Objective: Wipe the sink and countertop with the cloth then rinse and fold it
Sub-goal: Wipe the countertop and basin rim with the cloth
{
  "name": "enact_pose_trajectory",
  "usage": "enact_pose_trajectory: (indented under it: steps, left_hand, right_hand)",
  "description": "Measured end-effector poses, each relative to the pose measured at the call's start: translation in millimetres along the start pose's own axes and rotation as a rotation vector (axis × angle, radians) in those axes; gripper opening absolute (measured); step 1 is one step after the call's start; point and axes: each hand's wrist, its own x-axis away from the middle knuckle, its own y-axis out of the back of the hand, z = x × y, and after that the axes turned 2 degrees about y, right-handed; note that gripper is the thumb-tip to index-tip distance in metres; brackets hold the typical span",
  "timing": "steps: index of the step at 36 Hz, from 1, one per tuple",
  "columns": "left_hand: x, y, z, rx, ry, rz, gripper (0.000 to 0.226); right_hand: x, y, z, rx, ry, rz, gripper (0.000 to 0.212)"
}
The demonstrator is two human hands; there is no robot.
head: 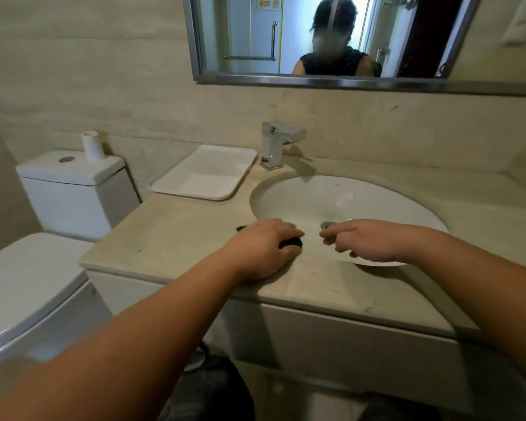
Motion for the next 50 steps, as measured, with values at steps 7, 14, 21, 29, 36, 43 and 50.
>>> enact_pose_trajectory:
  steps: [7, 14, 21, 29, 36, 43, 50]
  left_hand:
    - [30.9, 34.2, 4.4, 0.214, 0.084, -0.286, 0.027]
    - [114.5, 73.5, 95.0, 0.122, 0.332, -0.325, 0.033]
    - [126.4, 27.2, 70.7, -0.015, -0.024, -0.026, 0.054]
    - [66.8, -12.4, -5.7, -0.128, -0.421, 0.07, 0.053]
    - [-1.3, -34.1, -62.4, -0.124, -0.511, 0.13, 0.053]
    - [-62.1, -33.3, -87.9, -0.12, -0.207, 0.092, 0.035]
    - [-68.4, -4.7, -134.3, 0.128, -0.276, -0.197, 0.03]
  right_hand:
    - [20.4, 13.2, -17.3, -0.071, -0.038, -0.053, 0.043]
    - [35.0, 6.1, -5.6, 0.053, -0.002, -0.029, 0.041]
    - [50.7, -5.5, -17.2, 0.13, -0.001, -0.059, 0.041]
    - [55.1, -2.5, -60.7, 0.071, -0.059, -0.206, 0.041]
    - [62.1, -3.9, -91.3, 0.037, -0.076, -0.315, 0.039]
    - [73.3, 3.1, -114.8, 0.002, -0.114, -0.383, 0.042]
    - [88.1, 18.9, -133.9, -0.073, -0.162, -0.474, 0.042]
